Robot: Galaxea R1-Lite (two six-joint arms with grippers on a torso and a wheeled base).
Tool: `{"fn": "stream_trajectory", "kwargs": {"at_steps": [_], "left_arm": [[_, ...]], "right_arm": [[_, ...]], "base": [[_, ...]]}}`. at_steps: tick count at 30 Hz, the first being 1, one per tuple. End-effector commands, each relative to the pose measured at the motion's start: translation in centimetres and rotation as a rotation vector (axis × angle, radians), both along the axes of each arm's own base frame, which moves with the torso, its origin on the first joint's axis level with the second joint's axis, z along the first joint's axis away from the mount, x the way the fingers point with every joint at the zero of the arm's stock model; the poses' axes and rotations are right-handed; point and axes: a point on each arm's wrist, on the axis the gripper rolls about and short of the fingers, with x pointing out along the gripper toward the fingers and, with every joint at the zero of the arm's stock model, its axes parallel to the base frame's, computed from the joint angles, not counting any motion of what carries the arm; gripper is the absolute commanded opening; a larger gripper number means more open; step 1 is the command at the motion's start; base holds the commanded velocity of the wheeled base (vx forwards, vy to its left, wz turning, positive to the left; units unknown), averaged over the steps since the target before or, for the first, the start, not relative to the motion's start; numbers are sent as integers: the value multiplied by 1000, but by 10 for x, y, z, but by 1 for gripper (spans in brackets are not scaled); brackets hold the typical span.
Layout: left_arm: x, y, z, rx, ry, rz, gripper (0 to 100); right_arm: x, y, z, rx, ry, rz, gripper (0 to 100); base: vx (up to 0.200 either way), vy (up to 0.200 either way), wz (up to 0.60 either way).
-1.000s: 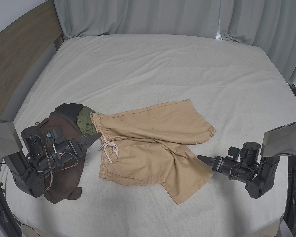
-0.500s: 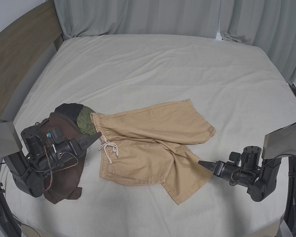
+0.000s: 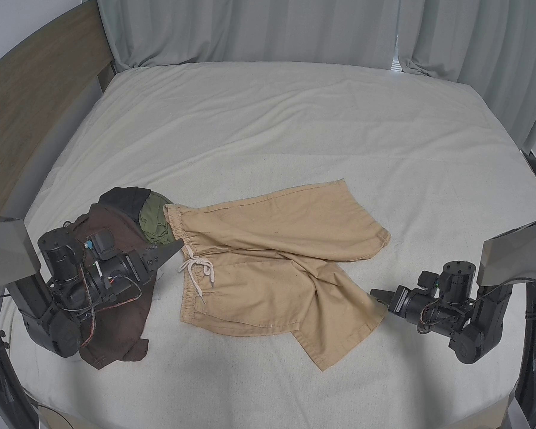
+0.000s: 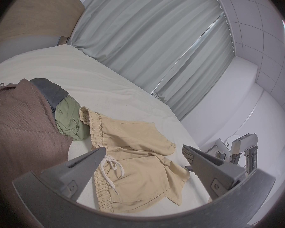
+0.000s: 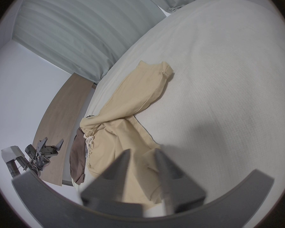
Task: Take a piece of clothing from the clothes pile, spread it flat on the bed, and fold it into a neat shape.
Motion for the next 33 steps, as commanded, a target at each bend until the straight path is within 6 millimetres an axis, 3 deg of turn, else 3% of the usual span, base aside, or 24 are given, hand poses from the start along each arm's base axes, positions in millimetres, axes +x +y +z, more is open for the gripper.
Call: {"fn": "stream_trajectory", "kwargs": {"at_steps": [1, 14, 24, 33], "left_arm": [[0, 0, 0, 0, 1, 1, 100], [0, 0, 0, 0, 1, 1, 100], [0, 0, 1, -1, -5, 1, 100], [0, 0, 2, -1, -8, 1, 100]], "right_arm": [[-1, 0, -2, -3, 9, 1, 0], [4, -5, 0, -3, -15, -18, 0], [33, -26, 13, 8, -127, -94, 0], [49, -30, 19, 16, -185, -114, 0]], "base": [[0, 0, 0], [0, 0, 0], [0, 0, 0], [0, 0, 0]]}}
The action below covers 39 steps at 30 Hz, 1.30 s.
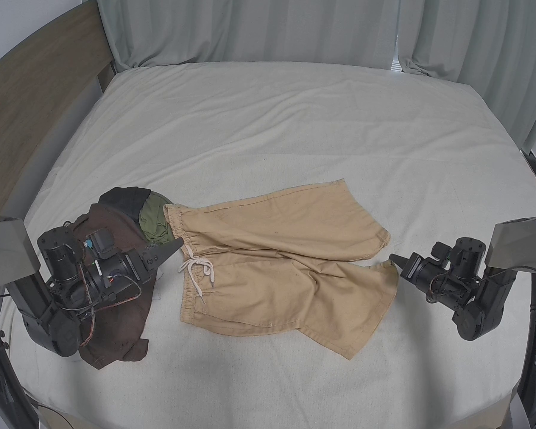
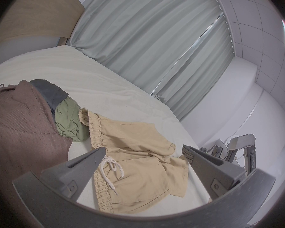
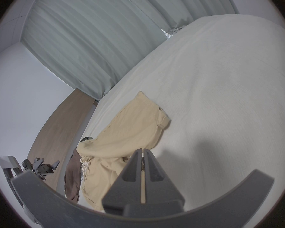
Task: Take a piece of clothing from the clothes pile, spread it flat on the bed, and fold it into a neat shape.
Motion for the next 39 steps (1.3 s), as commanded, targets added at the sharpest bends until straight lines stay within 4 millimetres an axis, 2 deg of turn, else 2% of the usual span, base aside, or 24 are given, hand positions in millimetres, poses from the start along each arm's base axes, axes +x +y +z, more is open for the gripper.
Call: {"fn": "stream_trajectory", "kwargs": {"at_steps": [1, 10, 15, 20, 32, 33, 36, 39], "left_arm": [[0, 0, 1, -2, -1, 0, 100], [-1, 0, 0, -1, 1, 0, 100], [-1, 0, 0, -1, 6, 0, 100], [-1, 0, -1, -1, 6, 0, 100], [-1, 0, -3, 0, 13, -1, 100], [-1, 0, -3, 0, 13, -1, 100], [-4, 1, -5, 0, 30, -11, 100], [-11, 3, -9, -1, 56, -53, 100]], "right_arm": [[12, -4, -2, 3, -25, -15, 0], [40, -4, -15, -4, -38, -68, 0], [53, -3, -13, -1, -90, -100, 0], [57, -1, -6, 10, -150, -98, 0], [57, 1, -9, 7, -151, -93, 0], [56, 0, -8, 4, -154, -92, 100], [51, 0, 1, -23, -172, -86, 100], [32, 0, 24, -65, -196, -64, 100]], "base": [[0, 0, 0], [0, 0, 0], [0, 0, 0], [0, 0, 0], [0, 0, 0], [0, 0, 0], [0, 0, 0], [0, 0, 0]]}}
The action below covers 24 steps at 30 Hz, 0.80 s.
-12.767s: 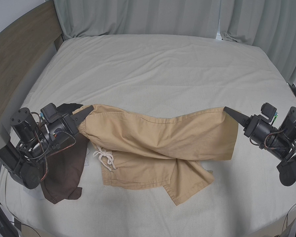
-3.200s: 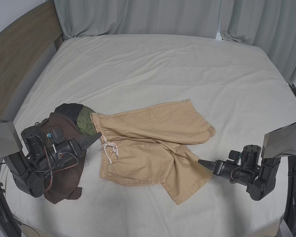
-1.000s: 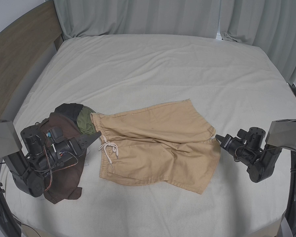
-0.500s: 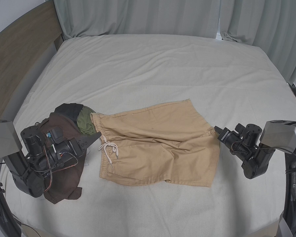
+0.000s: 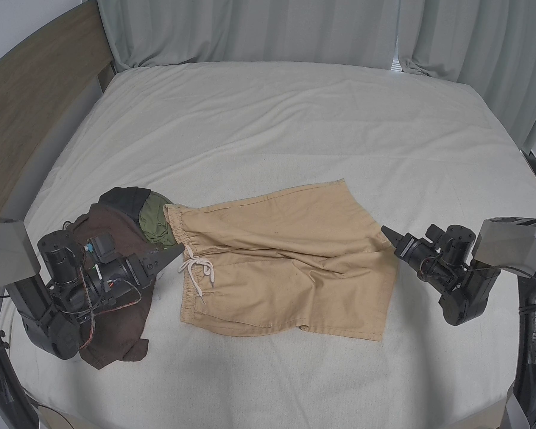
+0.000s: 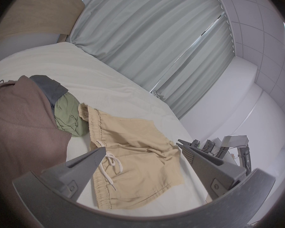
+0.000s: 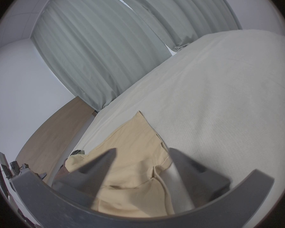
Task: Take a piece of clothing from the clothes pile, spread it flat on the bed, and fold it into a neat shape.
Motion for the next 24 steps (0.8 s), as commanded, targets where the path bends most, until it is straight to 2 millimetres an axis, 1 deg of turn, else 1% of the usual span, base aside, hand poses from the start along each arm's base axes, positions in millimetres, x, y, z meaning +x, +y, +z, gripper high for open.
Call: {"fn": "stream_trajectory", "kwargs": {"at_steps": [1, 2, 3, 4, 5, 8, 10, 14, 15, 17, 20, 24], "left_arm": [[-10, 3, -7, 0, 46, -43, 100], [-11, 3, -7, 0, 49, -45, 100], [-17, 5, -12, 13, 69, -67, 100], [-18, 5, -14, 17, 75, -72, 100], [-22, 8, -19, 40, 83, -89, 100], [-27, 12, -34, 90, 104, -122, 100], [-29, 16, -43, 121, 113, -132, 100], [-33, 16, -57, 142, 157, -143, 100], [-33, 16, -57, 142, 157, -143, 100], [-34, 16, -64, 141, 188, -146, 100], [-30, 15, -78, 145, 225, -150, 100], [-23, 14, -90, 149, 245, -150, 100]], "right_arm": [[-26, 2, 32, -40, -31, 35, 100], [-27, 2, 34, -40, -32, 39, 100], [-46, 11, 44, -47, -24, 99, 100], [-50, 13, 46, -49, -23, 115, 100], [-67, 20, 52, -57, -9, 170, 100], [-91, 29, 54, -100, 9, 249, 100], [-102, 31, 52, -140, 16, 288, 100], [-107, 31, 49, -172, 18, 309, 100], [-107, 31, 49, -172, 18, 309, 100], [-107, 31, 49, -171, 17, 309, 100], [-107, 30, 49, -172, 17, 308, 100], [-106, 31, 50, -170, 16, 309, 100]], "base": [[0, 0, 0], [0, 0, 0], [0, 0, 0], [0, 0, 0], [0, 0, 0], [0, 0, 0], [0, 0, 0], [0, 0, 0], [0, 0, 0], [0, 0, 0], [0, 0, 0], [0, 0, 0]]}}
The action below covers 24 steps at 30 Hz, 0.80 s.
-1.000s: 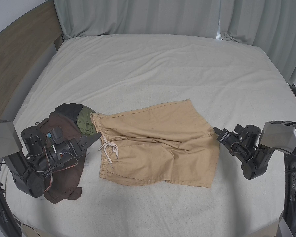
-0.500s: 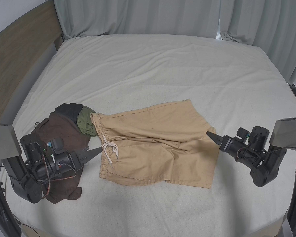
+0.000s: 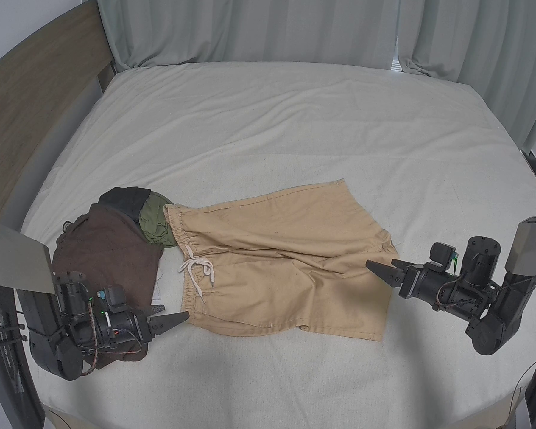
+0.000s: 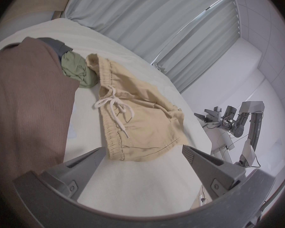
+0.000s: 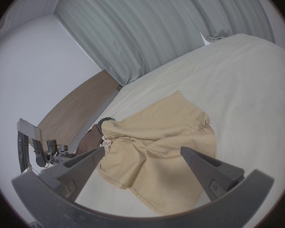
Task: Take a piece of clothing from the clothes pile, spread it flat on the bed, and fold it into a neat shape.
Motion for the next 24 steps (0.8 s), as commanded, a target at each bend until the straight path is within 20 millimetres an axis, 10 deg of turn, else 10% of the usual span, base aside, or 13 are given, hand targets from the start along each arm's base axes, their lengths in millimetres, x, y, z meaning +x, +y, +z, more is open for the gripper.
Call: {"fn": "stream_trajectory", "kwargs": {"at_steps": [1, 24], "left_arm": [[6, -1, -22, 5, 57, 0, 100], [43, -23, -64, -25, 123, 57, 100]], "right_arm": [[-1, 0, 3, 4, -10, 2, 100], [0, 0, 4, 5, -14, 2, 100]], "base": [[0, 0, 0], [0, 0, 0]]}}
